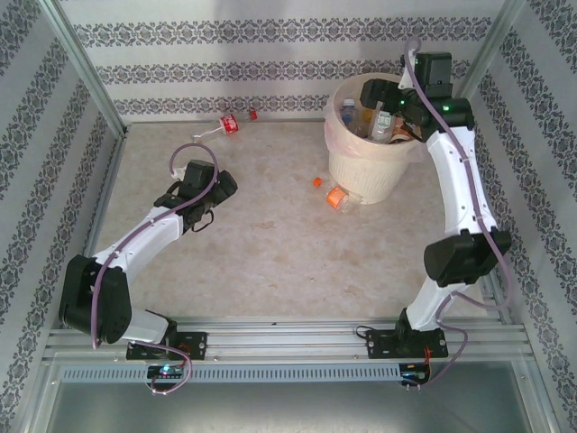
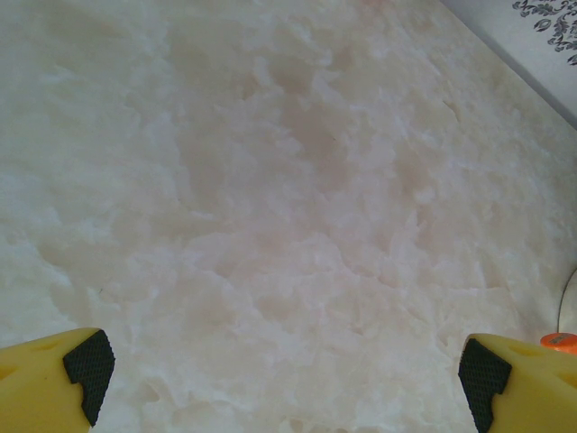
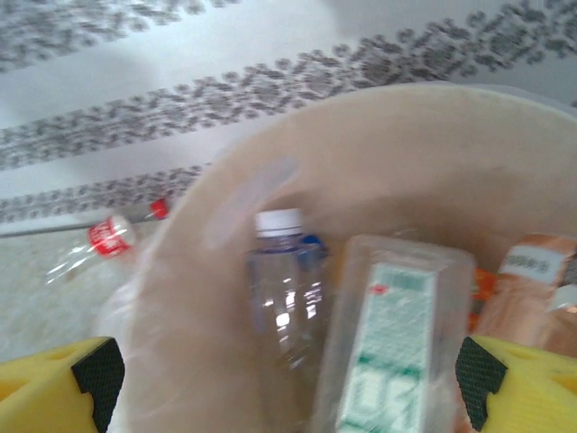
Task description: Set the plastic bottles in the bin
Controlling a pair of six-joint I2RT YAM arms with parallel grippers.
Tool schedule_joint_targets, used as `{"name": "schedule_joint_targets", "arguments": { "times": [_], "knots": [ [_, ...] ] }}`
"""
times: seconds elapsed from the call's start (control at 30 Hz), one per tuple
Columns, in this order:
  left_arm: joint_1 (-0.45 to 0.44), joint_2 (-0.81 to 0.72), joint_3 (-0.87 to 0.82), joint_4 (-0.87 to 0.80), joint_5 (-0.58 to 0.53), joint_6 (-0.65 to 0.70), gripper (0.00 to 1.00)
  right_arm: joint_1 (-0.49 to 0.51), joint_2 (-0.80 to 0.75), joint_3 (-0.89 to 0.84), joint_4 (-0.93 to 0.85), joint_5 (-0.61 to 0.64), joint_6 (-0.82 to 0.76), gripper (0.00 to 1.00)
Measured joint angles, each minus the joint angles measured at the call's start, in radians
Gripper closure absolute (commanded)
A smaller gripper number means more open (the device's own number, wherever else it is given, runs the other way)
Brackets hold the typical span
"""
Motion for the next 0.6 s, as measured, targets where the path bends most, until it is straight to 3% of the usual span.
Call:
{"name": "schedule_joint_targets", "arguments": {
  "times": [0.23,0.6],
  "knots": [
    [0.0,0.0,0.0,0.0,0.0,0.0,0.0,0.176,-0.165,-0.192,0.092,0.049,-0.069,0.02],
    [0.0,0.003,0.0,0.0,0.0,0.0,0.0,0.393,-0.245,-0.583,0.216,0.138,-0.146,0.02]
  ]
}}
